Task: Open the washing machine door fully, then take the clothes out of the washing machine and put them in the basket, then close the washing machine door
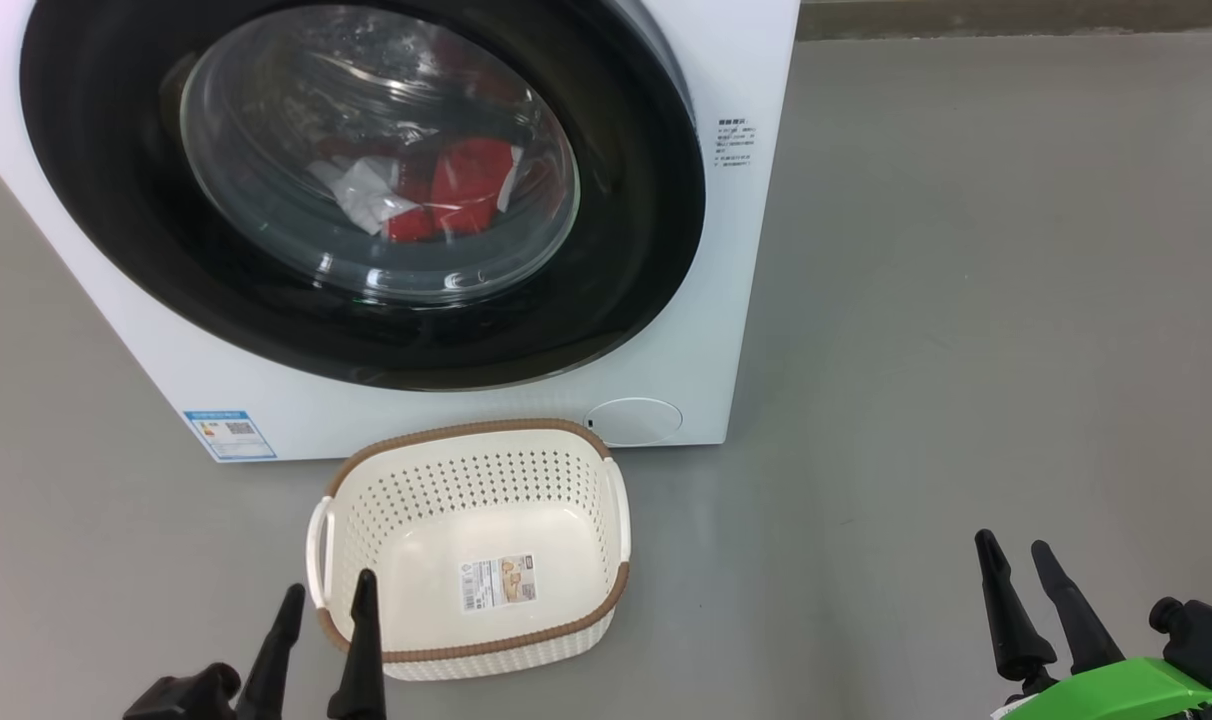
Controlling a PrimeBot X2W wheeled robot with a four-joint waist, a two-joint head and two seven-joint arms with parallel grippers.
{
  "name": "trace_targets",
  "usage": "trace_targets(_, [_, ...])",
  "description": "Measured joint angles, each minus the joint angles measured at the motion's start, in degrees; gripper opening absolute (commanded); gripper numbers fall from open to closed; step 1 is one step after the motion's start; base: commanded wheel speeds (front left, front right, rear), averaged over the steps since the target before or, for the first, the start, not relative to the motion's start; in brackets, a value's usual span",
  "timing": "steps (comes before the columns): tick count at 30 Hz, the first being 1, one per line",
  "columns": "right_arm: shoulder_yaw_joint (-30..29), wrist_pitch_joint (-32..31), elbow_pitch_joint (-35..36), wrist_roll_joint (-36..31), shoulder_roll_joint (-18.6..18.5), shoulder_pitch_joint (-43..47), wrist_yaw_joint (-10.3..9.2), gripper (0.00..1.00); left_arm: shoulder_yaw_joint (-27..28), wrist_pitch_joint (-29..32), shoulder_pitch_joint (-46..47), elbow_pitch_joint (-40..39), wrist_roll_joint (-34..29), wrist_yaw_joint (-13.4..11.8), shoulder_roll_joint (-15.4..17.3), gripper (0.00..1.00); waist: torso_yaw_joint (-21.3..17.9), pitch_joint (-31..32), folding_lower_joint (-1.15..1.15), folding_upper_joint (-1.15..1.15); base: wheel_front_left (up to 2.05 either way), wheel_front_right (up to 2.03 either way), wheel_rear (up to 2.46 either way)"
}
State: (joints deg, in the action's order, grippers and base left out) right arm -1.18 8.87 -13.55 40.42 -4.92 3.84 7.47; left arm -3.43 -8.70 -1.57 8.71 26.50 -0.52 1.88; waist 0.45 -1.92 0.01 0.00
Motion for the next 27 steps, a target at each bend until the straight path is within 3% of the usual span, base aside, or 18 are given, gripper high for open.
trace_targets(27, [-1.60,4.27,2.08,-13.79,-0.30,1.98,0.00,1.00,-0.83,-4.59,-1.30,-1.93,-17.04,-1.02,0.32,1.00,-0.33,-0.41,-0.01,0.00,0.00,0.00,0.00])
